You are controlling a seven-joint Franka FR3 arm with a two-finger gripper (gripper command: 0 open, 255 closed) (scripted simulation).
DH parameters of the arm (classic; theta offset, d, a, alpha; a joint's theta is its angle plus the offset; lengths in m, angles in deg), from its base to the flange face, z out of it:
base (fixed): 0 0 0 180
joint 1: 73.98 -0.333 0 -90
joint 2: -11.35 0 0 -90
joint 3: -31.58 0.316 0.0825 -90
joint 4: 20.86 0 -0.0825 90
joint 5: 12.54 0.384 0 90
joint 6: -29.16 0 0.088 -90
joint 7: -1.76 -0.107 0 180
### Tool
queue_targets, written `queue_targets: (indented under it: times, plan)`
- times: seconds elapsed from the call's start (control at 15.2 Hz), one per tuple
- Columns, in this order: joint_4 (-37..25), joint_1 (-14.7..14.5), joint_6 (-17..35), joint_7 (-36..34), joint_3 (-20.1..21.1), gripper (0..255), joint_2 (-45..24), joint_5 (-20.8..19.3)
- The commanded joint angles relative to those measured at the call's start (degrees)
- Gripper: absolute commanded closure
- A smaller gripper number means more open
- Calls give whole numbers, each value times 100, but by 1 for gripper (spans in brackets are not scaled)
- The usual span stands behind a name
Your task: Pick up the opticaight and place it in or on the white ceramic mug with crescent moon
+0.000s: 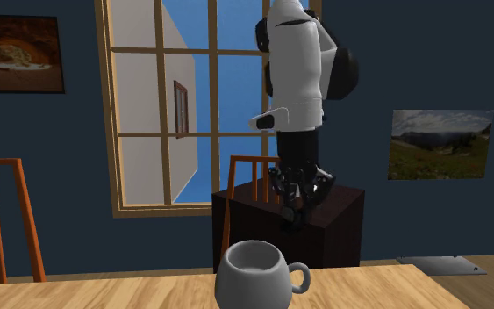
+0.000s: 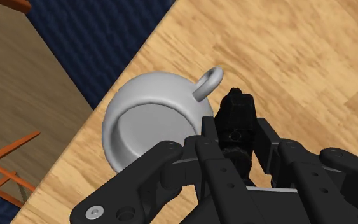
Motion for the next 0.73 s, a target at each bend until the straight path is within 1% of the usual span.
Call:
queue_targets:
  times: [0.0, 0.2, 0.66]
  plan:
    - [12, 196, -18, 313, -89, 255, 24, 30]
    - [31, 475, -46, 746, -221, 255, 65, 70]
    - [109, 399, 414, 618, -318, 255, -345, -149]
